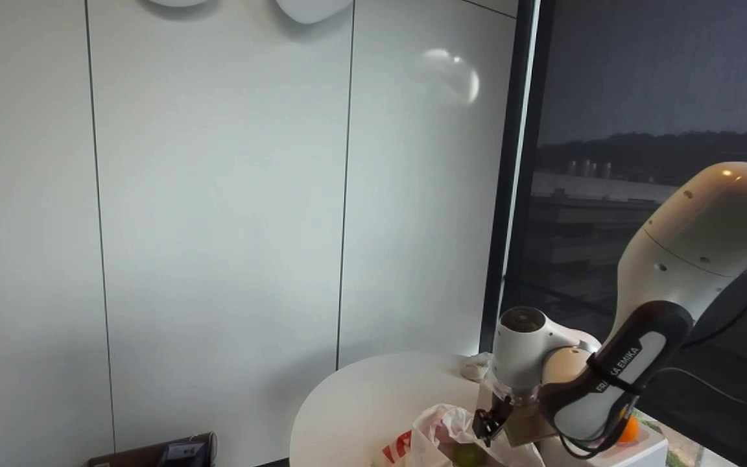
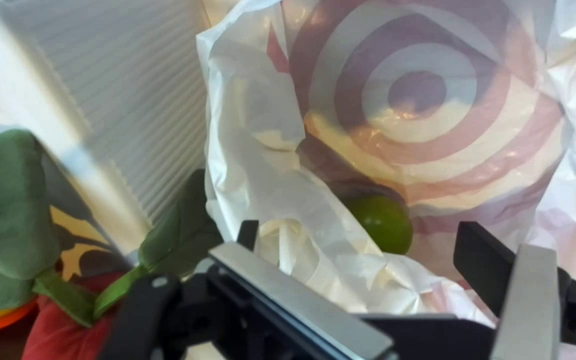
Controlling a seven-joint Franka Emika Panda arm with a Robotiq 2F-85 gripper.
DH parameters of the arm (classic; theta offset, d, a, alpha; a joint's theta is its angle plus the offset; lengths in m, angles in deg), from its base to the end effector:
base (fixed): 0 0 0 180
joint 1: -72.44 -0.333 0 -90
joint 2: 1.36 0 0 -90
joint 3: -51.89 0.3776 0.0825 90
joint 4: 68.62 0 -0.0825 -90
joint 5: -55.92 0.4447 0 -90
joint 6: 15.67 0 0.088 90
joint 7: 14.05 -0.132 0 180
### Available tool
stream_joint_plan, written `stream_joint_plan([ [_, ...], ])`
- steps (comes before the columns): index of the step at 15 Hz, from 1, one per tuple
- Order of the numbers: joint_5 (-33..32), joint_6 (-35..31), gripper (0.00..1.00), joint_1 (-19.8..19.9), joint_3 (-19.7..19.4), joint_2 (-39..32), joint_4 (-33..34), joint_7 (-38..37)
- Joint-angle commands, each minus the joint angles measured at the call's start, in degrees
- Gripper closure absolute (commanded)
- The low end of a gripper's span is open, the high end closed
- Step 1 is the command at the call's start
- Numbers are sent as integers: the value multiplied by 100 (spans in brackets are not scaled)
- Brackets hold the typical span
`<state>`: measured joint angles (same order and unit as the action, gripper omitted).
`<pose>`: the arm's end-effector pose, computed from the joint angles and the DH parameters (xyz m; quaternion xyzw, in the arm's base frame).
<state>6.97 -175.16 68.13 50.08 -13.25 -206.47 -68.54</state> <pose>0.5505 0.0510 0.2214 0.9788 -0.0602 0.1531 0.1223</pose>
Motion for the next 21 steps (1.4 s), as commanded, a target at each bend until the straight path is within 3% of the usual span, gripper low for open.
stream_joint_plan([
  [1,758,-176,0,161,298,-594,219,762],
  [9,1304,-628,0,290,323,-1996,1567,664],
  [14,2302,-565,0,713,663,-2730,2399,630],
  [15,3158,-669,0,277,258,-2826,2461,1103],
  [19,4421,-602,0,117,171,-3125,2779,1528],
  [21,4746,-736,0,-80,-5,-3245,2892,1641],
])
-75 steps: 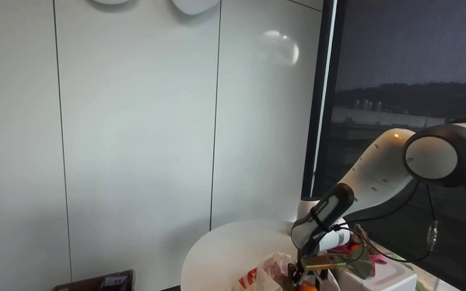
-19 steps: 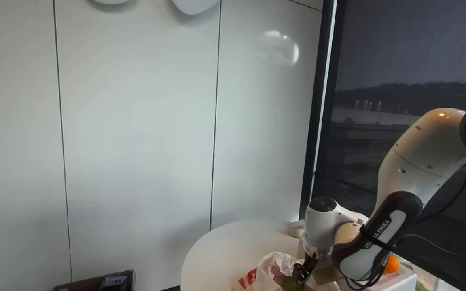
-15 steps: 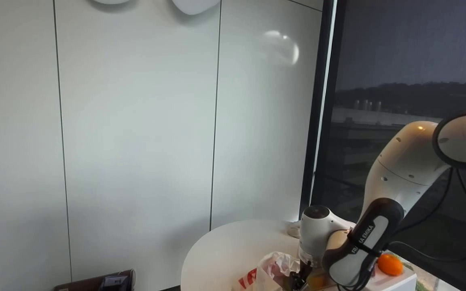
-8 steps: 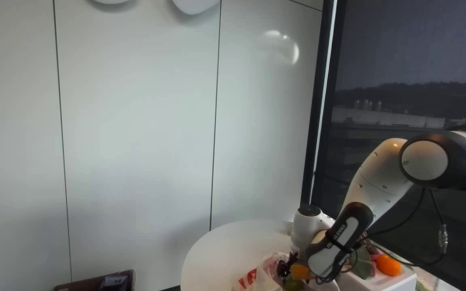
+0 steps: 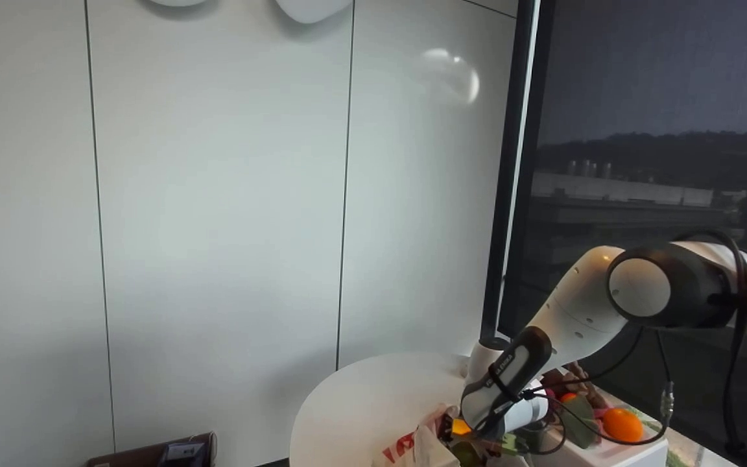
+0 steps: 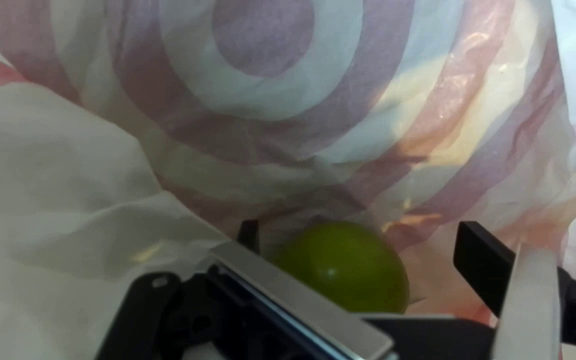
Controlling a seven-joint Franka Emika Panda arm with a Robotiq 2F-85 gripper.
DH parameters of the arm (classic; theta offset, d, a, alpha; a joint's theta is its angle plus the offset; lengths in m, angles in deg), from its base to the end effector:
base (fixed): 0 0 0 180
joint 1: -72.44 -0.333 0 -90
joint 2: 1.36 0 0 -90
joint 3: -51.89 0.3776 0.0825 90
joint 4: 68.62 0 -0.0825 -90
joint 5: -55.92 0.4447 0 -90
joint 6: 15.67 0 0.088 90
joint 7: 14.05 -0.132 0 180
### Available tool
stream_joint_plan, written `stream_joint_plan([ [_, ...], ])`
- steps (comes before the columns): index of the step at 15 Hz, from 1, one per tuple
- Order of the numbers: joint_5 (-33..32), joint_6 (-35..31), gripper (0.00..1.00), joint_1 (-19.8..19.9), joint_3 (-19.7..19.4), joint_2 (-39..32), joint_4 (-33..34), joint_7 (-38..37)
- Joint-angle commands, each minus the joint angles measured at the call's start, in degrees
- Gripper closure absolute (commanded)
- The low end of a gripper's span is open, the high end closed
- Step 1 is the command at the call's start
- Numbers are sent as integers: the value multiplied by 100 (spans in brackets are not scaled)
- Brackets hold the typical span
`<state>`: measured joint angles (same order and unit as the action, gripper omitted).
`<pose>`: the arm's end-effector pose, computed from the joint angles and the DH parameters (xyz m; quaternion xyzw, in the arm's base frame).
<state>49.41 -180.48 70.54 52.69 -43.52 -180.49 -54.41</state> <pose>0.6934 0.0383 0.0806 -0.9574 0.2727 -0.0931 0.0201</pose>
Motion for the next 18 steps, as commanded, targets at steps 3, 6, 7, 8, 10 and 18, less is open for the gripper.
stream_joint_plan([
  [3,737,-390,0,-682,-592,-328,360,273],
  [6,968,-257,0,-926,-803,-349,325,167],
  [7,1077,-136,0,-972,-814,-313,266,151],
  [8,1141,-36,0,-1052,-861,-293,229,121],
  [10,1211,172,0,-1171,-918,-262,194,78],
  [18,1043,-516,0,-1910,-1695,-549,325,-149],
])
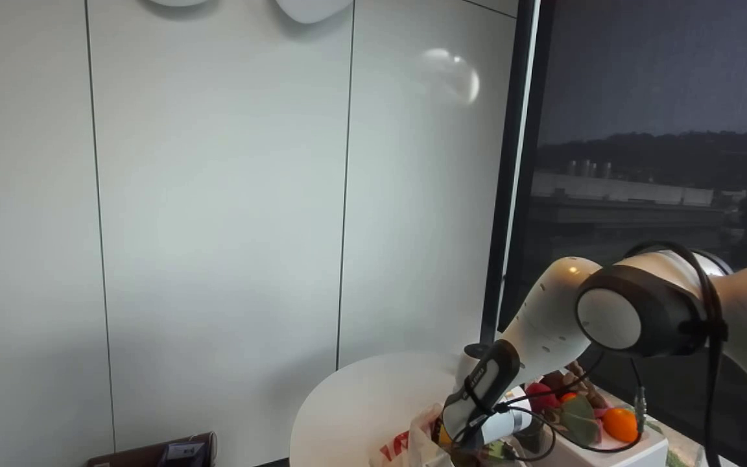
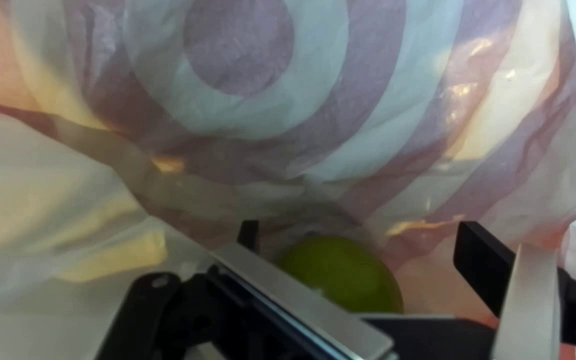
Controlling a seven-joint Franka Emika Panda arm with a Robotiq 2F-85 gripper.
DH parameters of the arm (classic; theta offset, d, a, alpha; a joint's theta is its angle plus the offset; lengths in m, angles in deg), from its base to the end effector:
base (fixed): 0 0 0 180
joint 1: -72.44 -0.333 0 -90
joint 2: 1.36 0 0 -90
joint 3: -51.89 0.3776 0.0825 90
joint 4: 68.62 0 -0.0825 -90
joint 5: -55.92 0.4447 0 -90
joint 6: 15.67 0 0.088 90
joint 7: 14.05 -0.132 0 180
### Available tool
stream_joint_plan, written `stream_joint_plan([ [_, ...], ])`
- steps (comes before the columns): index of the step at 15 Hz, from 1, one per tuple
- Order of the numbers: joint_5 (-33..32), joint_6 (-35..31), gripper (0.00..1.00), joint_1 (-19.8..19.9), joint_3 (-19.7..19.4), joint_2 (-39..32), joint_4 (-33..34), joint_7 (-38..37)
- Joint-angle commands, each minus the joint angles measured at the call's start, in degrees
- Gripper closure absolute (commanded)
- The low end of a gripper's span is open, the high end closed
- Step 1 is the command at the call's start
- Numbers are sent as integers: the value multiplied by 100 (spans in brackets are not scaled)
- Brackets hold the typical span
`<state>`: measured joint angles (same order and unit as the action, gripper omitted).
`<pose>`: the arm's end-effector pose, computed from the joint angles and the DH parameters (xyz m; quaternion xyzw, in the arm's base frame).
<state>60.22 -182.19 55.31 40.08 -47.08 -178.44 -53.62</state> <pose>0.6999 0.0643 0.0651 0.9495 -0.2900 0.1191 0.0130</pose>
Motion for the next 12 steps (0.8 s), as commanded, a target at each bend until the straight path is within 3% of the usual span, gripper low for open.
stream_joint_plan([
  [1,-7,-427,0,-468,-555,-236,130,-267],
  [4,91,-500,0,-555,-717,-318,147,-342],
  [5,108,-507,25,-569,-746,-328,146,-370],
  [6,121,-489,26,-545,-734,-327,143,-365],
  [9,105,-508,49,-564,-781,-311,121,-407],
  [12,89,-394,54,-569,-778,-226,67,-403],
])
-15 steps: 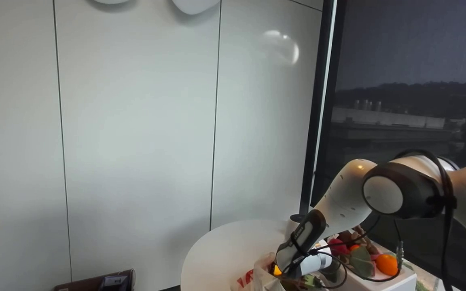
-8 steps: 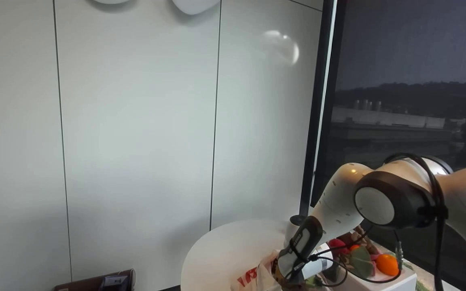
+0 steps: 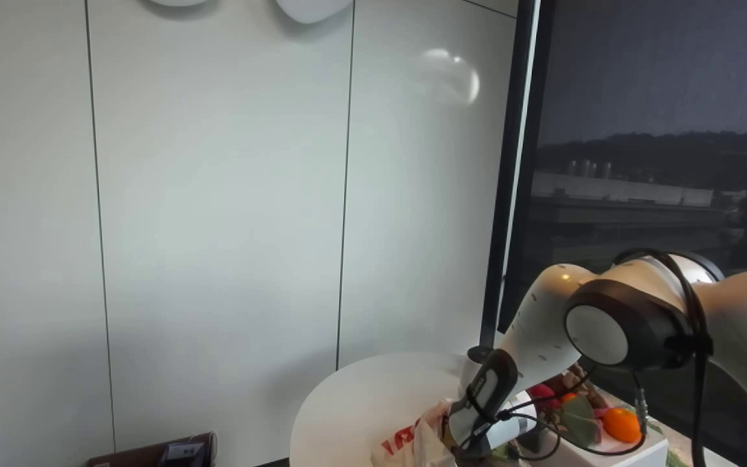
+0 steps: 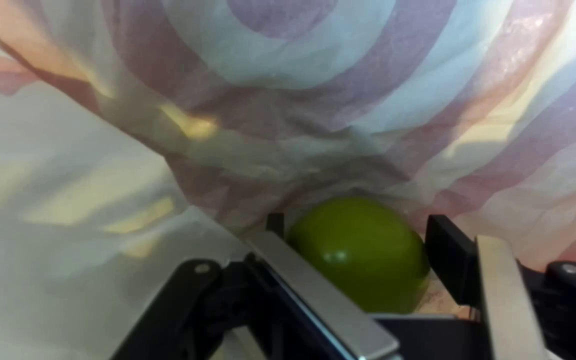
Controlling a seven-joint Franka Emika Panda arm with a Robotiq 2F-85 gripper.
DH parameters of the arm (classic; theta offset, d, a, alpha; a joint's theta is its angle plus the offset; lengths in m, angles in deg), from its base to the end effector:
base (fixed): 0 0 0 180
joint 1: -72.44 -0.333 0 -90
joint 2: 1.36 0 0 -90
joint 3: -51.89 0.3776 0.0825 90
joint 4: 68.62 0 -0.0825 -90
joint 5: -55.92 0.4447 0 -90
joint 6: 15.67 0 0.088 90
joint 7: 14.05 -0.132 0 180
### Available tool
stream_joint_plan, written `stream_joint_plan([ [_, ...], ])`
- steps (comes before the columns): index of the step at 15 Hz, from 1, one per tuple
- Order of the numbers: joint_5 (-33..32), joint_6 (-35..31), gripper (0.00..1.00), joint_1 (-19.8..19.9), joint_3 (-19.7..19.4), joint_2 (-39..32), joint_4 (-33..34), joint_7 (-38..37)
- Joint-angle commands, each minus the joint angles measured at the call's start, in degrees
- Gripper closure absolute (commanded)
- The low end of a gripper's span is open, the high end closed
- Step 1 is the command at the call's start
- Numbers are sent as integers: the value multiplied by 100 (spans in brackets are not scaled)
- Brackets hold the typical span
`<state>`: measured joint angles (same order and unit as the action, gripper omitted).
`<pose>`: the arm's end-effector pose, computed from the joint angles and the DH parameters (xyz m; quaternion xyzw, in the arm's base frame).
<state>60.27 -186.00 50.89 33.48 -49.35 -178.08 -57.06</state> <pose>0.7074 0.0410 0.0635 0.9364 -0.3087 0.1620 0.0391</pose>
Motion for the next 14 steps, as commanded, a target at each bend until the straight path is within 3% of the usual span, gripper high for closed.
stream_joint_plan([
  [1,36,199,54,-88,-22,137,-49,72],
  [7,-186,1986,54,351,870,1178,-434,1187],
  [12,-1203,3729,54,90,760,1969,-649,1158],
  [14,-1659,4216,54,159,840,2301,-781,1148],
])
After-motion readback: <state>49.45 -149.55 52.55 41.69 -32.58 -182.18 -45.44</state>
